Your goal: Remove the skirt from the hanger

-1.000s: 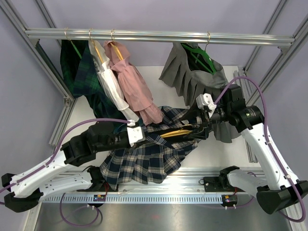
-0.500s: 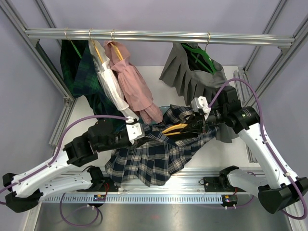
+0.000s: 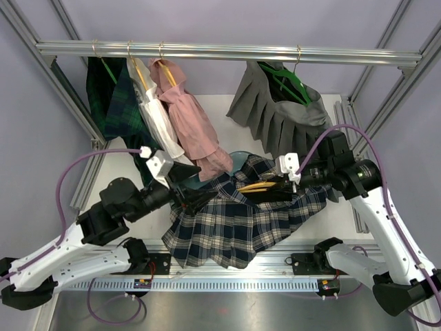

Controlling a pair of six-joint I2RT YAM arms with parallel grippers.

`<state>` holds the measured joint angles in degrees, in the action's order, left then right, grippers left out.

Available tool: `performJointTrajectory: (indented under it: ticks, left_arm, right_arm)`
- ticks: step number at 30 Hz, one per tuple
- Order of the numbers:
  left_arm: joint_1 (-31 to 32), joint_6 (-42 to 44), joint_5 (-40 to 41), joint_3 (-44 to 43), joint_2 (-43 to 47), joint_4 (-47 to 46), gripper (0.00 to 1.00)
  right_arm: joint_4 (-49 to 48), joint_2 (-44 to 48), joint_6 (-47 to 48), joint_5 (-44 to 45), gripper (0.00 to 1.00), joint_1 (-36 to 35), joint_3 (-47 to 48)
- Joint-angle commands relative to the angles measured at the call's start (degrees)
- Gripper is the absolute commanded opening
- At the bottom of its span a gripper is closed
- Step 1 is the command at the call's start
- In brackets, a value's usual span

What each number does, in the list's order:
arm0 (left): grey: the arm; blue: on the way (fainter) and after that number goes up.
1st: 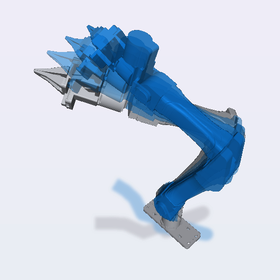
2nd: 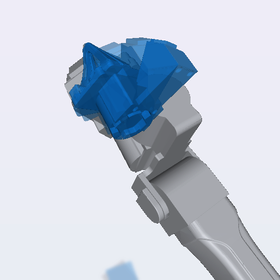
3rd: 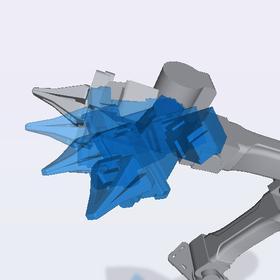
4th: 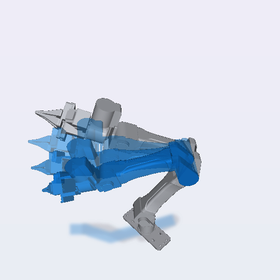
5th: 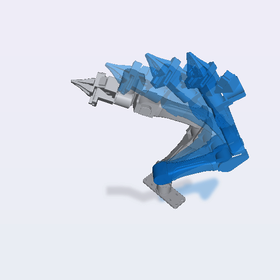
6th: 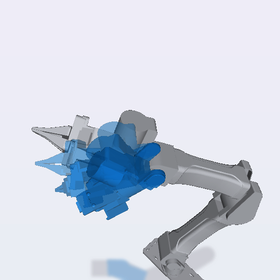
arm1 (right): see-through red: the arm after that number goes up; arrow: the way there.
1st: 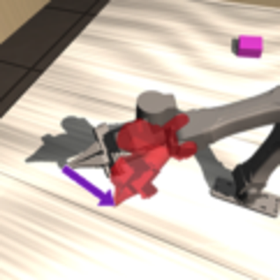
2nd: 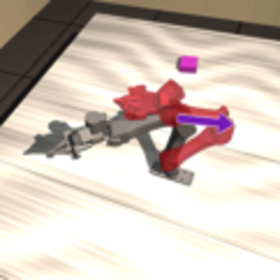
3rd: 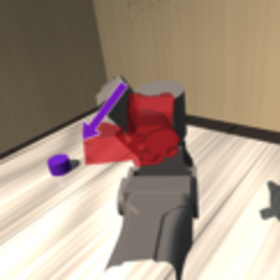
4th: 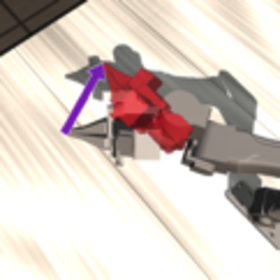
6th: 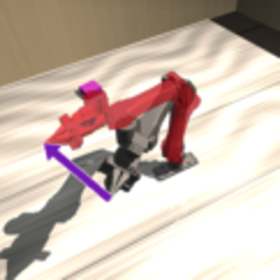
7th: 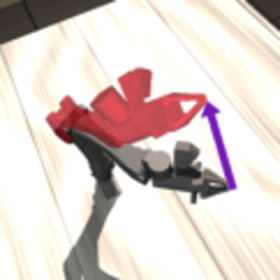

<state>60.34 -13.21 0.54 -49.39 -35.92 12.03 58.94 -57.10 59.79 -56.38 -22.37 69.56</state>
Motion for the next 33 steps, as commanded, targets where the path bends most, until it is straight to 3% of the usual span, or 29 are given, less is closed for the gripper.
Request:
performJointTrajectory:
  ticks: [1,10,14,20,25,29,30,33]
  left_arm:
    - [0.2,-15.2,5.9,-4.7,-2.2,0.3,0.99]
    - [0.3,-43.2,2.9,-18.7,-25.6,17.3,0.99]
    - [0.2,-47.2,2.0,-20.0,-30.1,18.1,0.99]
    - [0.1,-46.3,0.5,-22.6,-34.2,25.5,0.96]
    - [0.1,-43.9,-2.7,-22.0,-35.1,25.5,0.72]
    - [0.0,-41.0,-5.1,-22.1,-35.2,25.8,0.38]
    - [-0.1,-40.5,-5.4,-22.1,-35.0,26.0,0.17]
    - [-0.7,-37.5,-4.4,-23.2,-34.1,30.6,0.00]
  right_arm:
    - [3.3,2.0,7.7,6.4,0.00,-0.4,4.4]
    - [4.9,5.3,20.6,12.7,0.00,-2.3,2.5]
    - [5.7,7.2,26.0,12.5,0.00,-2.5,1.1]
    - [5.8,9.7,29.1,12.3,0.00,-2.4,-0.8]
    - [4.8,10.0,27.6,11.8,0.00,-2.5,-1.7]
    - [3.7,10.3,25.4,12.2,0.00,-2.4,-1.8]
    - [3.5,10.1,24.3,12.3,0.00,-2.5,-1.7]
    - [2.9,10.2,22.1,13.3,0.00,-2.4,-1.5]
